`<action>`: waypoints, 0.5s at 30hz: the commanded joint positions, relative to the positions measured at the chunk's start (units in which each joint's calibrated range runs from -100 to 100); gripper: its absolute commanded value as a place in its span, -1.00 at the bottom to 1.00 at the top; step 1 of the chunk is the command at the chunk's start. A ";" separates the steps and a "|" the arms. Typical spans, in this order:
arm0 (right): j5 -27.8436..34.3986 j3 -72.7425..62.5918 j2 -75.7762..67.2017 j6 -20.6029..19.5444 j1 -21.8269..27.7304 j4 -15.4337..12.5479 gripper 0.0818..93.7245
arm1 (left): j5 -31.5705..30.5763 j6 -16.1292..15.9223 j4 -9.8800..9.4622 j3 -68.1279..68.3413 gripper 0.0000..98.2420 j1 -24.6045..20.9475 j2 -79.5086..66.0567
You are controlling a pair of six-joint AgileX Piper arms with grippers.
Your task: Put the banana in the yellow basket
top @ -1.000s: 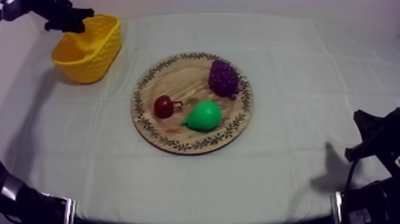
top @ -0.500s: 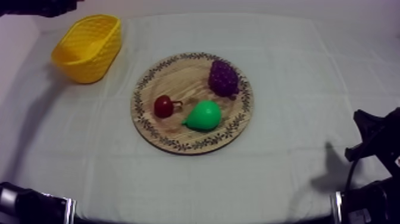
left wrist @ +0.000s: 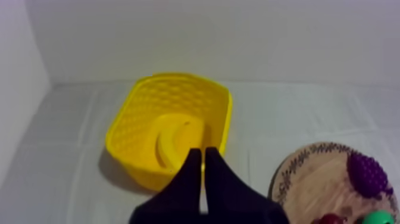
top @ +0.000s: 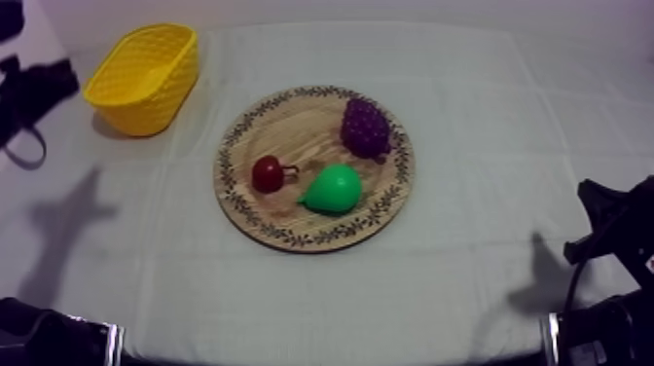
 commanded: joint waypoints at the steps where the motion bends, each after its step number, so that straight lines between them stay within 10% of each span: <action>1: -0.02 -0.03 -0.03 0.00 -0.01 0.01 -1.00 | -0.36 0.25 -0.03 16.08 -1.00 -0.44 -11.50; 15: -0.02 -0.03 -0.03 0.00 -0.01 0.01 -1.00 | 10.53 0.69 -0.36 30.68 -1.00 -4.26 -36.31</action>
